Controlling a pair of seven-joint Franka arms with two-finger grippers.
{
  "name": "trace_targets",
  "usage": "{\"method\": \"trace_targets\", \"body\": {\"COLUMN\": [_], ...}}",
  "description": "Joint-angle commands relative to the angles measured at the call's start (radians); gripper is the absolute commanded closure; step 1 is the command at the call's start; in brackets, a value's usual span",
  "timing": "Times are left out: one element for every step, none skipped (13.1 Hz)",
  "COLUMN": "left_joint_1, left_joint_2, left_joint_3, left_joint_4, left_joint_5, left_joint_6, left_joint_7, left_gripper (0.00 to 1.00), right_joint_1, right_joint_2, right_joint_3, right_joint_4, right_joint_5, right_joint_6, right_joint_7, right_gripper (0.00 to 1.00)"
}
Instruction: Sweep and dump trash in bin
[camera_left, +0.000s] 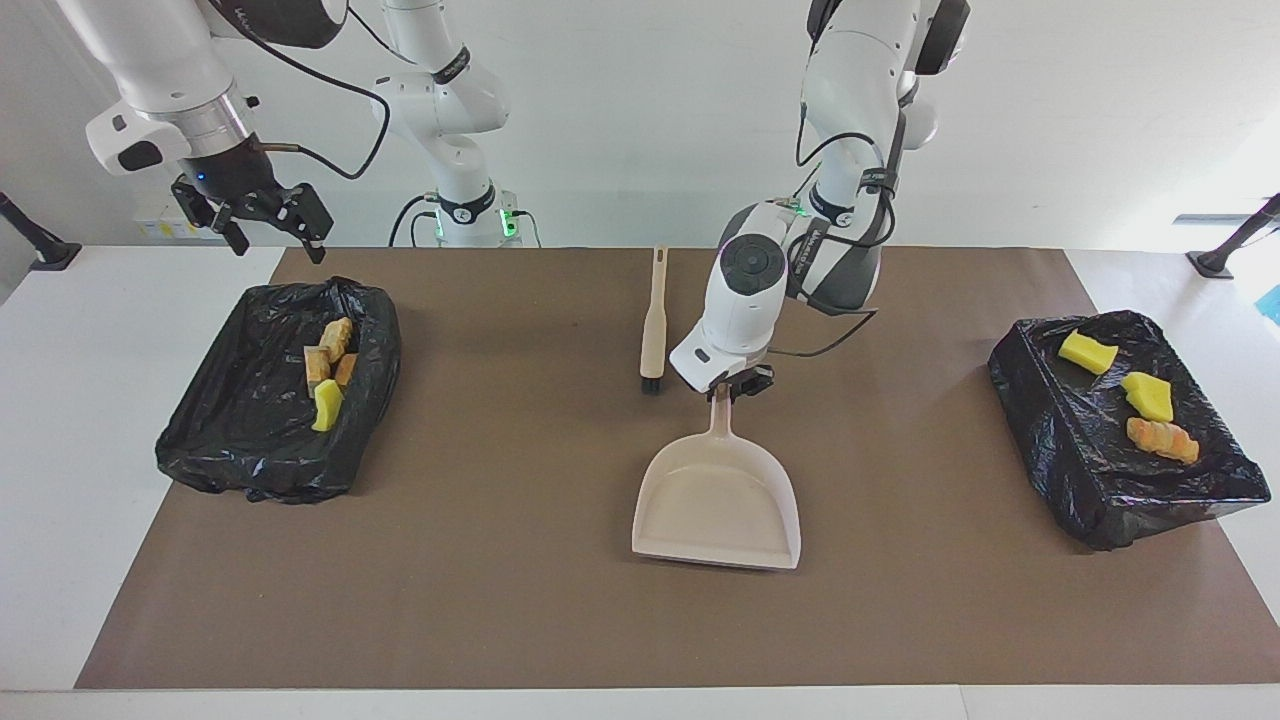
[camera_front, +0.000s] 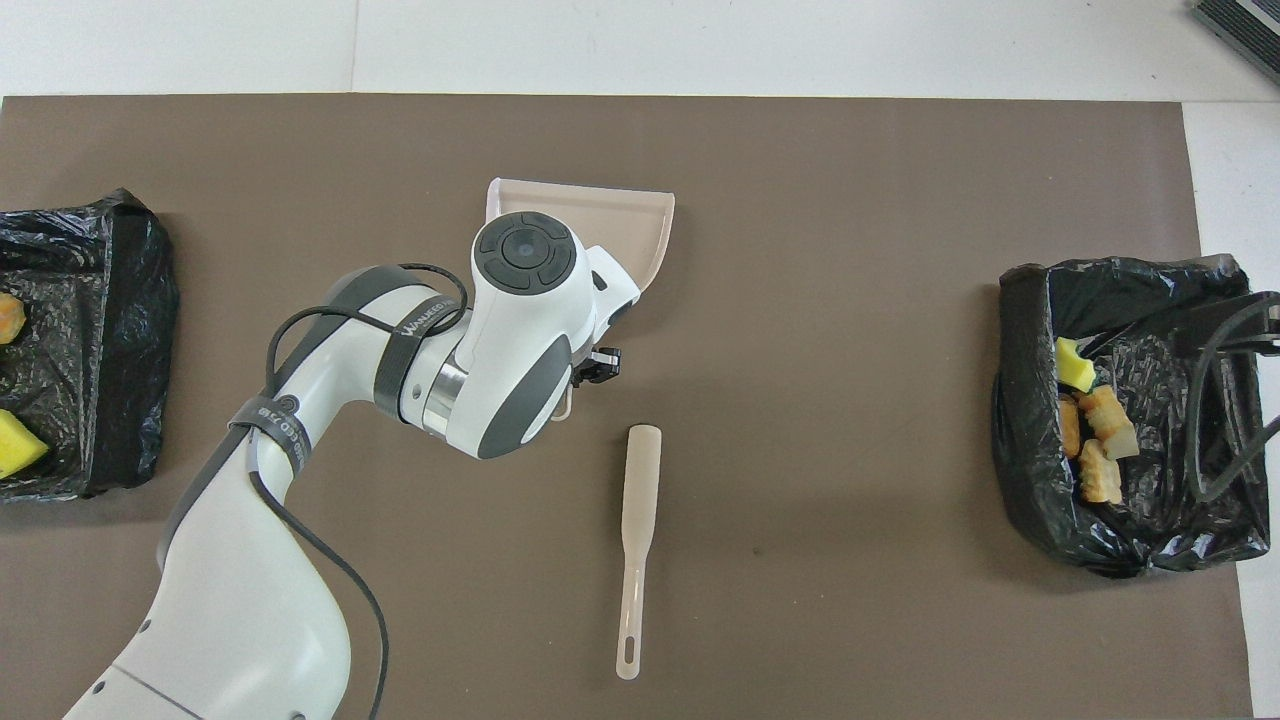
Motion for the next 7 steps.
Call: {"method": "trace_targets", "body": {"left_joint_1": [-0.007,-0.007,-0.004,-0.001,-0.001,0.012,0.03], "left_joint_2": [0.005,-0.009,-0.021,-0.034,-0.055,-0.073,-0.081], "left_joint_3": [0.024,0.025,0.028,0.031,0.048,0.066,0.071], "left_joint_4": [0.048,0.048,0.048,0.048,0.043,0.045,0.052], "left_joint_5": [-0.006,-0.003,-0.003,-0.003,-0.002,-0.002,-0.002], "left_joint_6": [0.021,0.02,0.017,0.007,-0.002,-0.026,-0.048], "left_joint_7": [-0.044,-0.088,-0.094,-0.094,-0.093,-0.09,-0.091], "left_gripper": [0.0,0.0,0.0,0.0,0.0,0.0,0.0], "right_joint_1": [0.031,0.031,0.031,0.031,0.031,0.031,0.031], "right_joint_2": [-0.037,-0.039,-0.039,-0.039,-0.039,-0.039,-0.039], "right_joint_3": [0.006,0.006,0.006,0.006,0.006,0.006,0.006], "right_joint_4": [-0.043,-0.043,-0.044,-0.044,-0.044,-0.044,-0.044], "right_joint_5": [-0.002,-0.002,0.0,0.001,0.002,0.002,0.002], "right_joint_6": [-0.003,-0.003,-0.003,-0.003,-0.002,0.0,0.001], "right_joint_7": [-0.016,-0.019,-0.019,-0.021,-0.022,-0.022,-0.021], "right_gripper": [0.0,0.0,0.0,0.0,0.0,0.0,0.0]}}
